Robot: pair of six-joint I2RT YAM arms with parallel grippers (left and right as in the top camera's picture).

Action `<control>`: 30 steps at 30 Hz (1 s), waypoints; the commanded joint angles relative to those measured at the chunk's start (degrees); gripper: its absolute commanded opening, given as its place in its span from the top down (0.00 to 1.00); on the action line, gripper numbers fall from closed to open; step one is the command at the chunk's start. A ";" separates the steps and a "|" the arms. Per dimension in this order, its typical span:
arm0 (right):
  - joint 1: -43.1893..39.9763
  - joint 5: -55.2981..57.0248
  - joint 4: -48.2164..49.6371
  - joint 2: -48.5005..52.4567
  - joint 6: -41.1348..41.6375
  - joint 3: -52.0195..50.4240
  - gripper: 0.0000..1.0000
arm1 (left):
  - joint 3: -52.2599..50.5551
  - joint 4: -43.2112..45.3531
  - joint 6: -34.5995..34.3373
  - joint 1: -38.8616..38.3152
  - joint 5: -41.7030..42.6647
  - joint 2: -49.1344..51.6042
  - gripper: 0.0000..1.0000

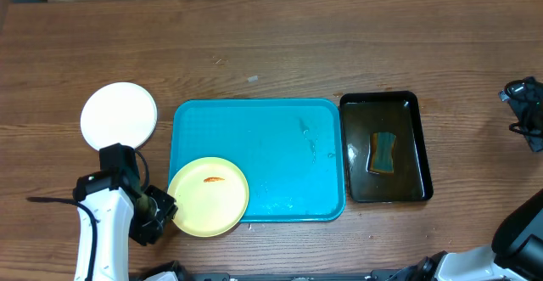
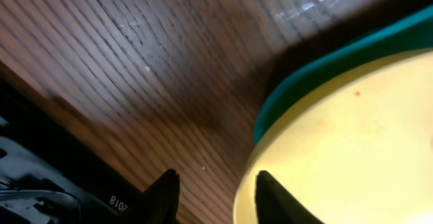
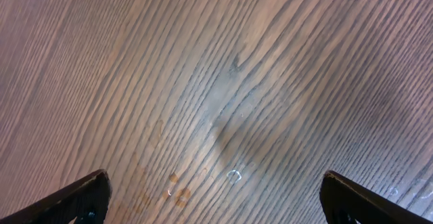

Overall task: Clean dirty plates on tray and stack at the side
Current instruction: 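Grip the yellow plate rim with the left gripper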

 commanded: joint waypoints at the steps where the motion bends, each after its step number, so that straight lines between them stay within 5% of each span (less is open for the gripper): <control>1: -0.07 -0.13 0.39 -0.20 0.09 0.70 0.00 | -1.44 0.26 -0.92 -0.35 0.66 0.24 0.67; 12: -0.07 -0.13 0.39 -0.20 0.09 0.70 0.00 | -5.22 5.53 5.49 -0.37 3.98 0.24 0.66; 22: -0.07 -0.13 0.39 -0.20 0.09 0.70 0.00 | -5.35 6.40 6.40 -0.37 5.27 0.24 0.87; 30: -0.07 -0.13 0.39 -0.20 0.09 0.70 0.00 | -5.27 8.87 12.00 -0.37 11.98 0.24 0.86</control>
